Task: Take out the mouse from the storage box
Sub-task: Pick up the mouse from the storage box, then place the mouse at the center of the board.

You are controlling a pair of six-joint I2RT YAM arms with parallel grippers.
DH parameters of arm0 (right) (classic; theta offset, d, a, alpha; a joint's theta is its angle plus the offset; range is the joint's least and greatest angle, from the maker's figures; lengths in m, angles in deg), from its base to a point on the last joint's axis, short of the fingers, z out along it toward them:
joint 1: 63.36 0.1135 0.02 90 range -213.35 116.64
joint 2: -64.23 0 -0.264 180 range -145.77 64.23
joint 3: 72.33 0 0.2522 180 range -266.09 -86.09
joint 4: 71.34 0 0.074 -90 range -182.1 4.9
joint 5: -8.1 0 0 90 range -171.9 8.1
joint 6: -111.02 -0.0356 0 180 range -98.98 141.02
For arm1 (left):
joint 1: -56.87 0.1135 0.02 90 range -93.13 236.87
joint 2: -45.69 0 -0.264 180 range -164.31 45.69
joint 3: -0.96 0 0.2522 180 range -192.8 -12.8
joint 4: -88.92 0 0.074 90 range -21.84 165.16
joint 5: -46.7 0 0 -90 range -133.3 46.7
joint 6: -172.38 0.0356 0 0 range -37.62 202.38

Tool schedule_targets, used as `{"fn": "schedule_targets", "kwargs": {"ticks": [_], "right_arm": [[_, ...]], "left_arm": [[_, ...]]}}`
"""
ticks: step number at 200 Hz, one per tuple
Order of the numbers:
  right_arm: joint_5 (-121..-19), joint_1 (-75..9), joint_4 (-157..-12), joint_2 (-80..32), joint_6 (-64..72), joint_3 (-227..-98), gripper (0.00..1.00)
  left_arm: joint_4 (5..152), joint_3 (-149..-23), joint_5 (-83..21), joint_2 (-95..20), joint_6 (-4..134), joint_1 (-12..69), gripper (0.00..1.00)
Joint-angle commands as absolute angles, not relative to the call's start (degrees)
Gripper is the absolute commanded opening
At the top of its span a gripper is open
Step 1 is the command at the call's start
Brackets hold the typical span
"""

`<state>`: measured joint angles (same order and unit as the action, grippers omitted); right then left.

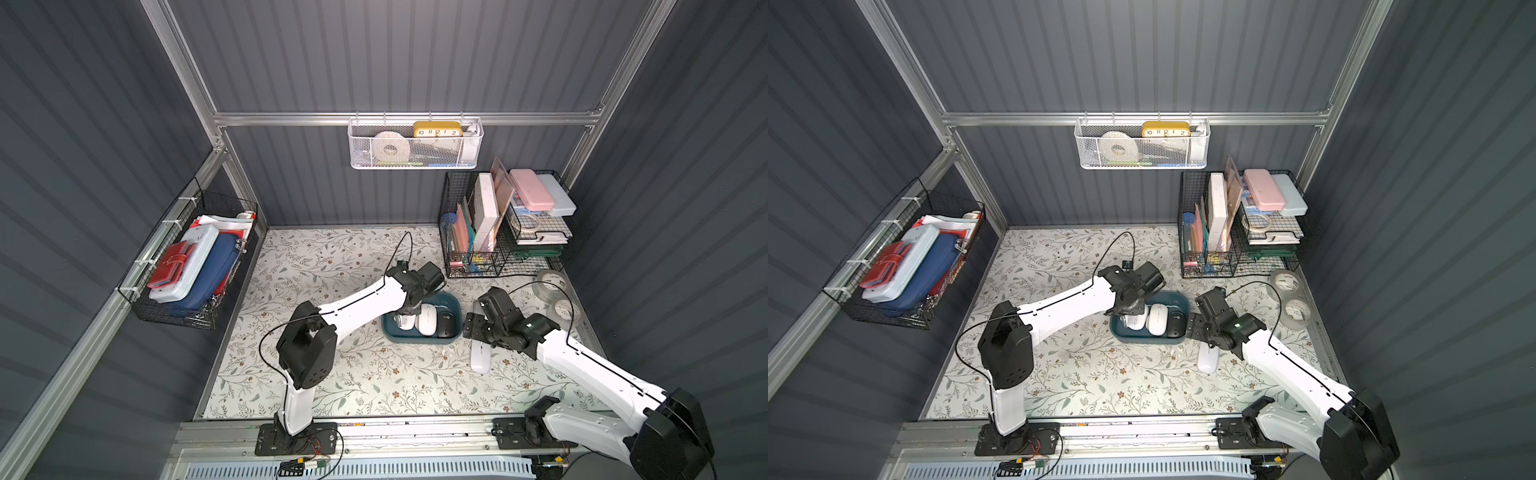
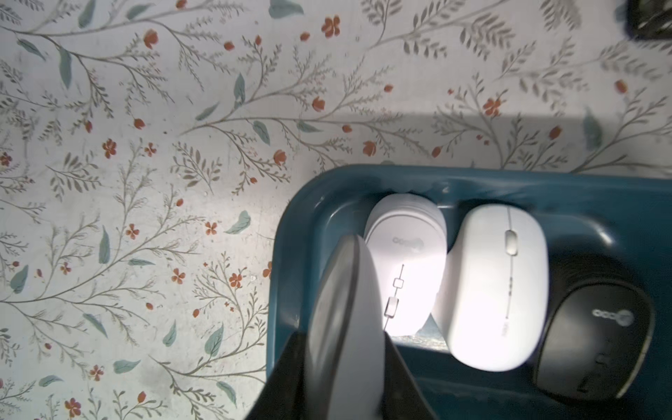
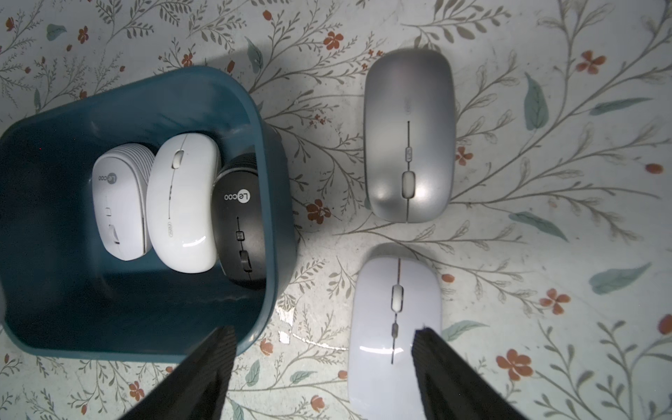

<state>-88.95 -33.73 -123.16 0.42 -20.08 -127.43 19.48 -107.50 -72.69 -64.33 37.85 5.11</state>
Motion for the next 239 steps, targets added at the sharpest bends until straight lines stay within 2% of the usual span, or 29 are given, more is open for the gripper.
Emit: {"fn": "schedule_targets", "kwargs": {"ticks": [1,38,97,168,239], "right_arm": [[-88.9,-33.5,-122.6,0.6,-19.6,-128.0,0.82],[-89.2,-33.4,-123.1,1.2,-19.5,-128.3,0.83],[-89.3,-32.9,-123.2,1.4,-19.6,-128.5,0.83],[-89.5,-32.6,-123.5,1.1,-19.4,-129.2,0.83],[-90.1,-32.6,-123.7,1.1,-19.0,-129.2,0.83]], "left_arm": [[15.5,-109.0,-76.2,-61.6,39.3,5.4,0.25],[12.2,-107.4,-78.2,-58.8,39.8,8.8,0.24],[14.6,-97.4,-75.6,-53.7,44.5,20.0,0.24],[15.4,-98.2,-75.9,-64.4,47.6,26.0,0.25],[16.2,-100.3,-77.1,-71.3,49.1,27.8,0.26]]}}
